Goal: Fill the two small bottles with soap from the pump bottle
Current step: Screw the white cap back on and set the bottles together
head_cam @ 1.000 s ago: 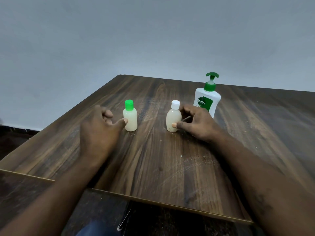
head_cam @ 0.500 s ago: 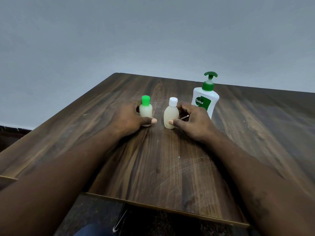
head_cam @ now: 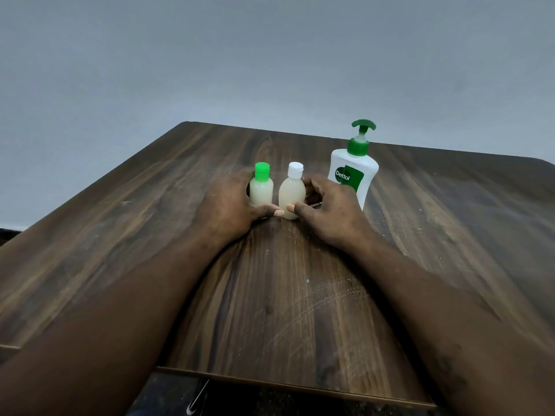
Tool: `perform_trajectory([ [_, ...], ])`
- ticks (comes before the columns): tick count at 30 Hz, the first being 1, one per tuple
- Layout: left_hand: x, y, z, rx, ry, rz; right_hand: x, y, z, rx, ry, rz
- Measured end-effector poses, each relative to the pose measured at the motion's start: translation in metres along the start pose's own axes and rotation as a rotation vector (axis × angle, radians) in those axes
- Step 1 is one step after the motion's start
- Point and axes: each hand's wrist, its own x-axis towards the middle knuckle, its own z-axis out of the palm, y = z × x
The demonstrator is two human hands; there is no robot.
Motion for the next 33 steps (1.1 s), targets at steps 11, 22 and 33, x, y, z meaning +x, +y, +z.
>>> perform_trajectory([
  [11,0.0,-0.003,-0.001,-0.029,-0.004,-0.011,-0.001,0.0,-0.004,-0.017,0.02,0.007],
  [22,-0.003,-0.001,-0.005,-0.193,0.006,-0.044,0.001,-0.007,-0.054,-0.113,0.753,-0.3],
  [33,-0.004,0.004,-0.008,-0.289,-0.042,-0.055,0.011,0.045,-0.061,0.341,0.244,0.23],
])
